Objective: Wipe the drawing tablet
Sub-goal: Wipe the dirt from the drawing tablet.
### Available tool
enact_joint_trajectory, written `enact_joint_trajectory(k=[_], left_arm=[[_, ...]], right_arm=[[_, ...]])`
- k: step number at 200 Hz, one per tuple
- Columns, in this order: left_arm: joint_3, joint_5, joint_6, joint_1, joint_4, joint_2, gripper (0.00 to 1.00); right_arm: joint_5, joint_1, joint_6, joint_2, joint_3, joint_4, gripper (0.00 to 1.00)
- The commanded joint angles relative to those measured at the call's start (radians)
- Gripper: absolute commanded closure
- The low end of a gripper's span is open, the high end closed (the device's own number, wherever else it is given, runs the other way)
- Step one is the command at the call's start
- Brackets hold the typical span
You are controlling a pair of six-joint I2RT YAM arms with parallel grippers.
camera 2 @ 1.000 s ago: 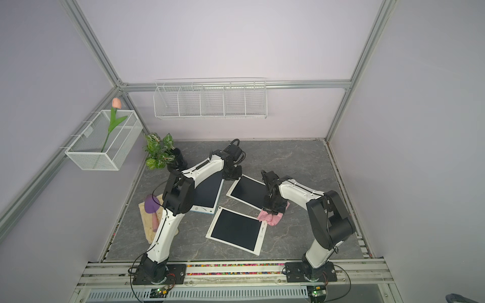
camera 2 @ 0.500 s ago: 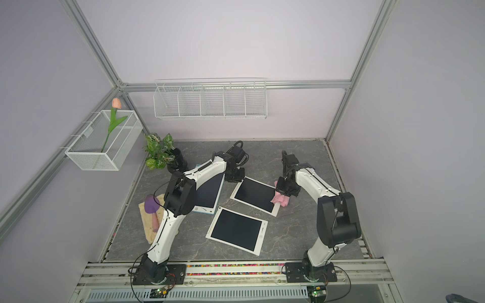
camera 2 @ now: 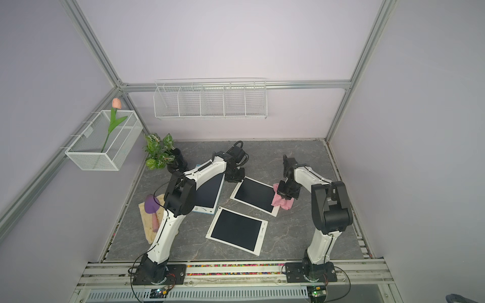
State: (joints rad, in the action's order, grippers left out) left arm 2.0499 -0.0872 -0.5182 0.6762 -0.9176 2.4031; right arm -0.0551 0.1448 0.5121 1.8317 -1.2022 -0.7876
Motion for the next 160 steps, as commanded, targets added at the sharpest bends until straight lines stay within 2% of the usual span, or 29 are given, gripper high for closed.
enact_joint_trajectory(k=[1, 29, 37, 53, 73, 122, 139, 160], left_arm=[[-0.035, -0.003, 0.006, 0.010, -0.064, 0.034, 0.80], [-0.036, -0.009, 0.004, 0.010, -0.060, 0.032, 0.80], [-0.037, -0.010, 0.002, 0.010, -0.059, 0.032, 0.80], [-0.039, -0.014, 0.001, 0.011, -0.056, 0.034, 0.80], [-0.042, -0.015, 0.001, 0.013, -0.057, 0.034, 0.80], [-0.043, -0.012, 0.001, 0.013, -0.057, 0.035, 0.80], [-0.045, -0.016, -0.002, 0.013, -0.055, 0.034, 0.80], [-0.047, -0.019, -0.005, 0.013, -0.050, 0.034, 0.80]], right_arm=[[0.036, -0.019, -0.046, 0.028, -0.030, -0.035, 0.93], [0.050, 0.054, -0.035, -0.005, -0.021, -0.032, 0.93], [0.060, 0.114, -0.026, -0.014, -0.025, -0.032, 0.93], [0.071, 0.162, 0.000, -0.013, -0.038, -0.035, 0.93], [0.070, 0.144, 0.020, 0.019, -0.041, -0.039, 0.93], [0.105, -0.007, -0.053, 0.016, -0.019, -0.068, 0.93], [0.109, 0.015, -0.068, 0.000, -0.016, -0.070, 0.93], [0.117, 0.117, -0.050, 0.001, -0.040, -0.079, 0.93]])
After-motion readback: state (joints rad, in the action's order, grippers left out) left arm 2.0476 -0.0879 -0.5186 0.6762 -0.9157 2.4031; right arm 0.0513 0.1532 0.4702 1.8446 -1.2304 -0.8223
